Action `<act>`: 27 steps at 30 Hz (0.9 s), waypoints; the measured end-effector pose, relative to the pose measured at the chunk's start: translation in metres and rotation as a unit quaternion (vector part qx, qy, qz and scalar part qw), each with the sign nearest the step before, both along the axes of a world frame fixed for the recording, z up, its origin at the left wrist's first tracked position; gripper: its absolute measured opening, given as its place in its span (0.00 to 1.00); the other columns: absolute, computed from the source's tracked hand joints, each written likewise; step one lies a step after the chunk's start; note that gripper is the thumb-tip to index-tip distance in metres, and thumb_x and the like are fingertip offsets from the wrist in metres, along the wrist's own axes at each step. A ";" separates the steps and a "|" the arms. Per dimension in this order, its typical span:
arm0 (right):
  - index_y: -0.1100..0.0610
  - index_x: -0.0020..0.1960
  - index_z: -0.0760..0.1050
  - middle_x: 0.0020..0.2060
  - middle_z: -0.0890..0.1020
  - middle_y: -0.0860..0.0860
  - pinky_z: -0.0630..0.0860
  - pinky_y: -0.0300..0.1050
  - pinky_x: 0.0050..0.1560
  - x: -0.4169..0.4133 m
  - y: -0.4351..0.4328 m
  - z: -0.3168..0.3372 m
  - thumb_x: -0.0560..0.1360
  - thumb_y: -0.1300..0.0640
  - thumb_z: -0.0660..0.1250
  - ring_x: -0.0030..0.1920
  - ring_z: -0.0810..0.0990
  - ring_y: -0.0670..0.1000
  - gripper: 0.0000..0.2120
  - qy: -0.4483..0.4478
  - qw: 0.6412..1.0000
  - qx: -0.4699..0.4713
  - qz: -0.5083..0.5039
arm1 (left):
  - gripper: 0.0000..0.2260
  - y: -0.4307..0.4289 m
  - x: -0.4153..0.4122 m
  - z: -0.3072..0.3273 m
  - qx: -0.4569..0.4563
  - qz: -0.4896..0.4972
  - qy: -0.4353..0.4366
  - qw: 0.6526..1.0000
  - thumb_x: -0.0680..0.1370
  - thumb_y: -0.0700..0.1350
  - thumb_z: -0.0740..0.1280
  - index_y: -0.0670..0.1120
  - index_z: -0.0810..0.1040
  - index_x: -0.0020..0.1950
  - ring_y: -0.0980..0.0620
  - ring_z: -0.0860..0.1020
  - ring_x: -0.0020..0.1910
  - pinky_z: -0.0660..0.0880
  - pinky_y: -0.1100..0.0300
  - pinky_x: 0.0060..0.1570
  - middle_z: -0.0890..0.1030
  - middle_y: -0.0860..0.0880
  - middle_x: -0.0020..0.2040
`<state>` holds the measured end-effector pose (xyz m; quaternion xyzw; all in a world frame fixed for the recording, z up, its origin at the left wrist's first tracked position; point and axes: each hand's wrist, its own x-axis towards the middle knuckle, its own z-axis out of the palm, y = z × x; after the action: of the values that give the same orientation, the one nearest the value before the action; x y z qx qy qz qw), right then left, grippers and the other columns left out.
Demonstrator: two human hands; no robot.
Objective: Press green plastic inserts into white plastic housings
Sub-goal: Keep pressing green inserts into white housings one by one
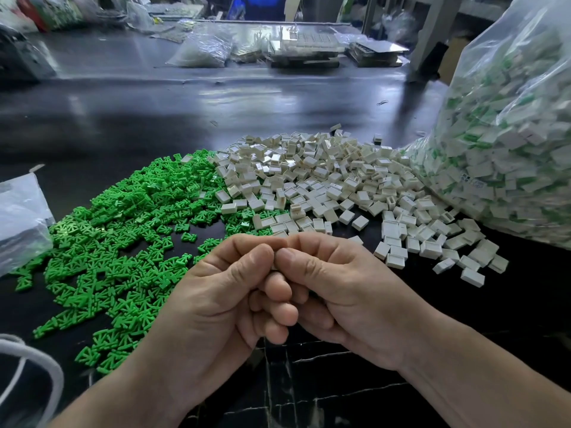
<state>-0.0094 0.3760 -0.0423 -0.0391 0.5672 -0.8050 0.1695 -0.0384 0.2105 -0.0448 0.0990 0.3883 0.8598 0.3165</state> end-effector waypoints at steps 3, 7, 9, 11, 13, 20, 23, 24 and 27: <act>0.67 0.54 0.73 0.31 0.74 0.49 0.62 0.34 0.19 0.000 0.000 0.001 0.78 0.51 0.67 0.22 0.67 0.43 0.17 0.003 1.000 0.009 -0.001 | 0.15 0.001 0.001 0.001 -0.005 0.011 0.013 1.000 0.64 0.46 0.81 0.44 0.84 0.47 0.50 0.80 0.24 0.75 0.63 0.22 0.80 0.44 0.29; 0.68 0.54 0.73 0.32 0.74 0.51 0.62 0.34 0.19 0.002 -0.003 0.003 0.77 0.51 0.67 0.22 0.67 0.44 0.18 0.004 1.000 0.009 -0.009 | 0.13 0.001 0.002 0.002 -0.006 0.019 0.031 0.999 0.66 0.46 0.79 0.45 0.84 0.47 0.51 0.80 0.24 0.76 0.63 0.23 0.80 0.45 0.29; 0.69 0.56 0.72 0.32 0.74 0.52 0.63 0.34 0.19 0.002 -0.004 0.005 0.78 0.51 0.66 0.23 0.67 0.44 0.20 0.011 1.000 0.005 -0.015 | 0.12 0.000 0.001 0.003 0.005 0.012 0.045 0.999 0.69 0.46 0.77 0.44 0.83 0.50 0.51 0.80 0.26 0.76 0.63 0.24 0.80 0.45 0.30; 0.72 0.57 0.71 0.31 0.75 0.52 0.62 0.34 0.20 0.001 -0.005 0.005 0.78 0.51 0.65 0.23 0.68 0.45 0.23 0.009 1.000 -0.003 -0.014 | 0.11 -0.001 0.000 0.003 0.013 -0.004 0.062 0.998 0.73 0.46 0.73 0.43 0.83 0.53 0.50 0.81 0.28 0.78 0.62 0.26 0.81 0.44 0.32; 0.69 0.51 0.72 0.29 0.74 0.52 0.62 0.34 0.20 0.000 -0.004 0.004 0.77 0.51 0.64 0.22 0.67 0.45 0.19 0.000 1.000 -0.025 -0.009 | 0.12 -0.003 -0.003 0.003 0.003 -0.016 0.083 0.996 0.75 0.45 0.71 0.42 0.81 0.56 0.48 0.82 0.30 0.78 0.60 0.28 0.82 0.43 0.35; 0.60 0.42 0.76 0.37 0.78 0.55 0.72 0.35 0.21 -0.011 0.028 0.010 0.71 0.57 0.69 0.28 0.76 0.47 0.06 0.030 0.954 -0.296 0.021 | 0.06 -0.027 -0.017 0.006 -0.299 0.140 0.220 0.918 0.75 0.50 0.70 0.50 0.83 0.49 0.45 0.80 0.30 0.76 0.59 0.27 0.82 0.43 0.34; 0.57 0.41 0.76 0.35 0.77 0.53 0.69 0.35 0.19 -0.016 0.036 0.011 0.71 0.55 0.72 0.25 0.74 0.45 0.07 0.009 0.976 -0.214 -0.027 | 0.11 -0.033 -0.018 0.004 -0.477 0.147 0.330 0.801 0.71 0.61 0.65 0.59 0.81 0.47 0.55 0.80 0.30 0.77 0.62 0.27 0.83 0.52 0.35; 0.56 0.40 0.75 0.33 0.76 0.52 0.67 0.34 0.18 -0.016 0.038 0.012 0.71 0.55 0.72 0.24 0.72 0.45 0.07 0.006 0.990 -0.130 -0.046 | 0.13 -0.034 -0.017 0.002 -0.539 0.131 0.387 0.736 0.69 0.65 0.62 0.61 0.80 0.46 0.58 0.80 0.31 0.78 0.63 0.28 0.82 0.57 0.36; 0.49 0.40 0.80 0.29 0.78 0.45 0.68 0.37 0.21 -0.010 0.042 0.015 0.71 0.43 0.74 0.24 0.73 0.44 0.10 0.061 0.946 0.303 -0.095 | 0.18 -0.031 -0.014 -0.004 -0.643 0.089 0.489 0.582 0.68 0.70 0.59 0.60 0.76 0.46 0.64 0.75 0.38 0.77 0.59 0.39 0.78 0.63 0.40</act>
<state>-0.0190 0.4183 -0.0274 0.0192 0.7949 -0.6034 0.0607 -0.0521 0.1798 -0.0485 0.2400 0.9428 0.2305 -0.0182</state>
